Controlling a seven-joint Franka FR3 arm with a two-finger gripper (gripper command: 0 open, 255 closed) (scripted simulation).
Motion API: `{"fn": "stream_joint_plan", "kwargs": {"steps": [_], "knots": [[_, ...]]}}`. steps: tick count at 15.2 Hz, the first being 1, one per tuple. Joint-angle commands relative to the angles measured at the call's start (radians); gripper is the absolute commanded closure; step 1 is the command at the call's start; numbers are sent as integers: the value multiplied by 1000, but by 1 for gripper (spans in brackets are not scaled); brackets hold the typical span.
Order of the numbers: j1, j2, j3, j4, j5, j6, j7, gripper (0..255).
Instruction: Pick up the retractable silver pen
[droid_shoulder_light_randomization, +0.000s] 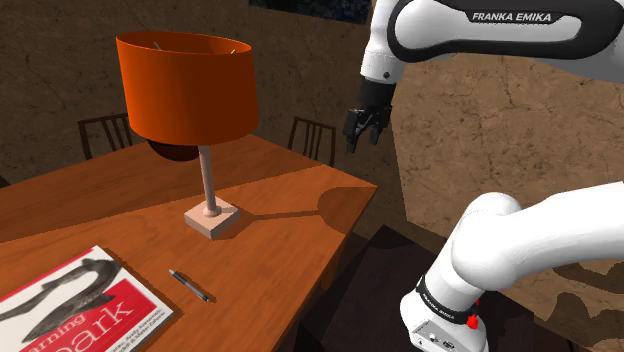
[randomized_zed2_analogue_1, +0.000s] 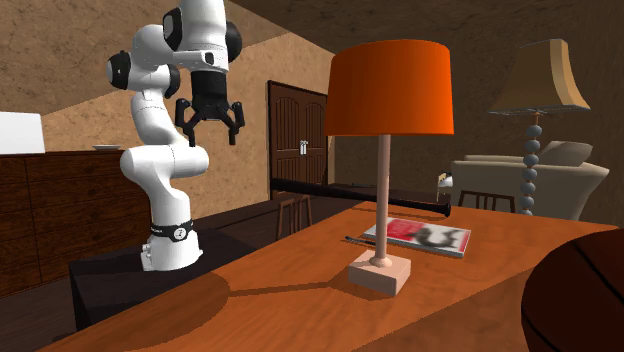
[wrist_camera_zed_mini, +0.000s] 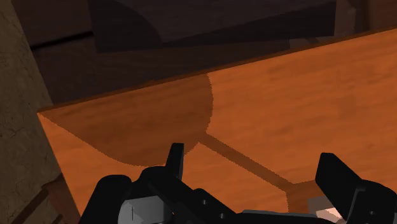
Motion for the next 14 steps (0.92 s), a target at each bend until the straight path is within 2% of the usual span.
{"fn": "stream_joint_plan", "kwargs": {"steps": [1,8,14], "knots": [[0,0,0,0,0,0,0,0],[68,129,97,-41,72,178,70,0],[119,279,180,-30,116,328,128,0]]}}
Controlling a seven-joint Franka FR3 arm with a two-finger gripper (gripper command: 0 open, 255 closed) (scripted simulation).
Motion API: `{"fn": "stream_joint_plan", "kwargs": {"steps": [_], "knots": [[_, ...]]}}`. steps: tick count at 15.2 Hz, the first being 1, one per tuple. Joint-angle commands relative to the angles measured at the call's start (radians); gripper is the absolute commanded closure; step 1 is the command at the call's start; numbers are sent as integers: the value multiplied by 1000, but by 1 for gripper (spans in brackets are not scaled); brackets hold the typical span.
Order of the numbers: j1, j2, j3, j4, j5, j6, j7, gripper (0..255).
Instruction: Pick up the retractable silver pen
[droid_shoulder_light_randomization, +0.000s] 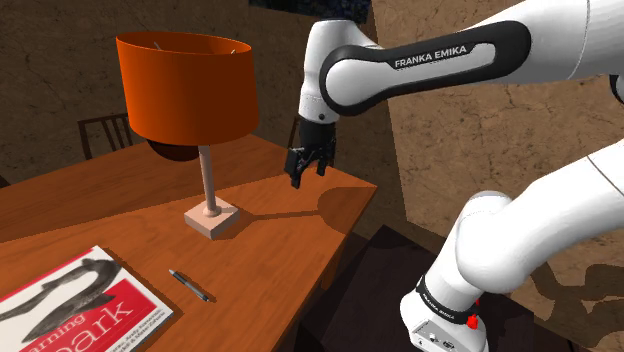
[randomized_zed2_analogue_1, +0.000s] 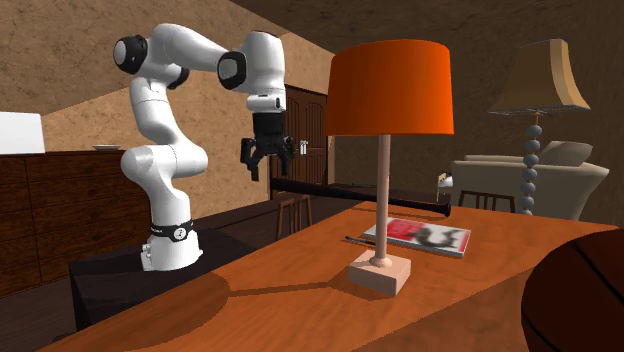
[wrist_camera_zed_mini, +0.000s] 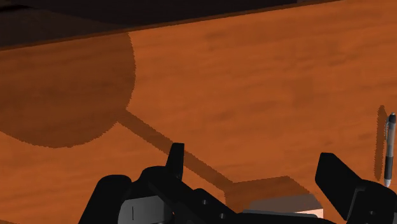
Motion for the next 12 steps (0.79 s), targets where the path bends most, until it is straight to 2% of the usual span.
{"fn": "stream_joint_plan", "kwargs": {"steps": [1,7,12], "knots": [[18,44,29,1,13,49,21,0],[58,226,108,60,21,183,86,0],[89,391,166,139,-9,277,151,0]]}}
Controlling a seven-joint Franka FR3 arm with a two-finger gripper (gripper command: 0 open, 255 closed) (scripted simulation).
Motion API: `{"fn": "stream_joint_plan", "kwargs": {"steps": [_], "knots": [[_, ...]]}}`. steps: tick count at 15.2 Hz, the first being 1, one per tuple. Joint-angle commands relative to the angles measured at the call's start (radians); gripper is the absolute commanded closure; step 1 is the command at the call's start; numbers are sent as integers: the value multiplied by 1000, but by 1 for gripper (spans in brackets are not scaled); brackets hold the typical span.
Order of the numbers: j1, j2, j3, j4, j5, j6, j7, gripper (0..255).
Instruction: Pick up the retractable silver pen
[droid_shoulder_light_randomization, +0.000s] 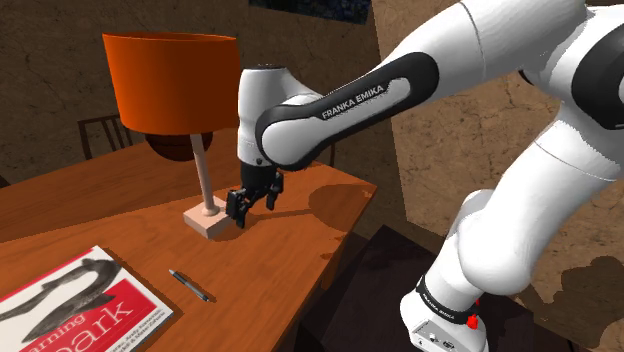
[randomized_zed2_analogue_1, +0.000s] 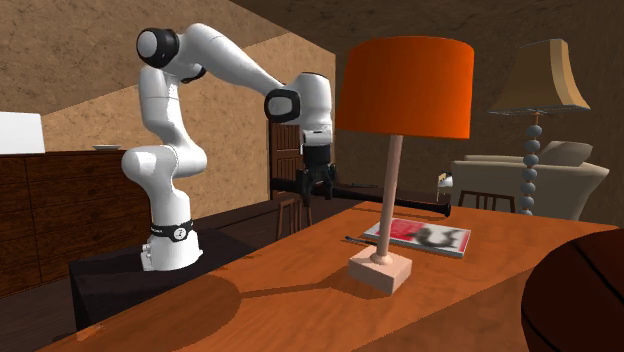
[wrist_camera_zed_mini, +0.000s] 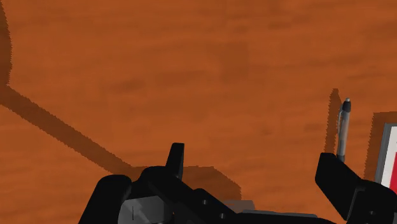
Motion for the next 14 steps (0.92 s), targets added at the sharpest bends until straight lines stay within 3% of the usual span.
{"fn": "stream_joint_plan", "kwargs": {"steps": [1,7,14], "knots": [[14,76,23,37,-19,34,27,0],[66,285,63,173,-104,108,123,0],[161,526,64,376,-213,142,221,0]]}}
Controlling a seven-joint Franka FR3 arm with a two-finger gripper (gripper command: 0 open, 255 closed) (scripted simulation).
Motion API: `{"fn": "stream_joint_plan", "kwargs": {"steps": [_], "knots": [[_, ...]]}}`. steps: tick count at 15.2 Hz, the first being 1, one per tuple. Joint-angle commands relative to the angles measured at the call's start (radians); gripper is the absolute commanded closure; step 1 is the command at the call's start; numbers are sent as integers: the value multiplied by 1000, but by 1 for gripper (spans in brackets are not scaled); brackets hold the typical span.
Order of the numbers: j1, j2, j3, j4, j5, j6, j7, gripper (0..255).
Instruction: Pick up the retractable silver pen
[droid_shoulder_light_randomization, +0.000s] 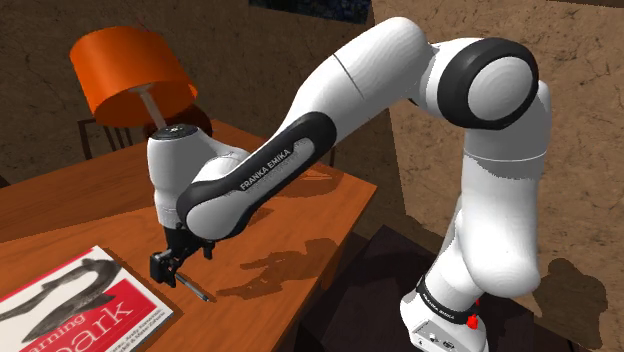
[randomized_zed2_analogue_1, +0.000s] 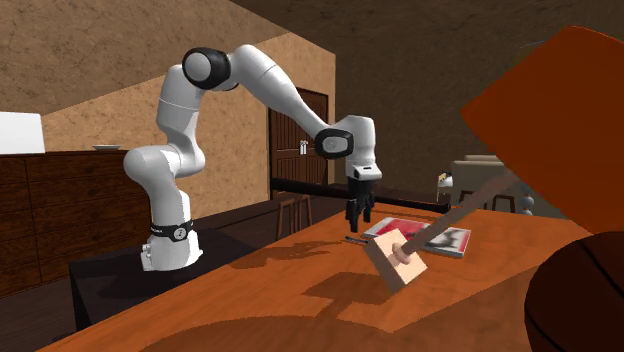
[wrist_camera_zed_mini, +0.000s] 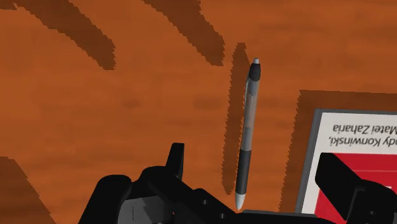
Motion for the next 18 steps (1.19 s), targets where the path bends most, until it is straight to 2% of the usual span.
{"fn": "stream_joint_plan", "kwargs": {"steps": [1,9,10,18], "knots": [[16,42,-5,34,-18,8,13,0],[29,103,-22,25,-44,76,26,0],[29,105,-22,27,-44,76,26,255],[30,104,-22,25,-44,78,27,255]]}}
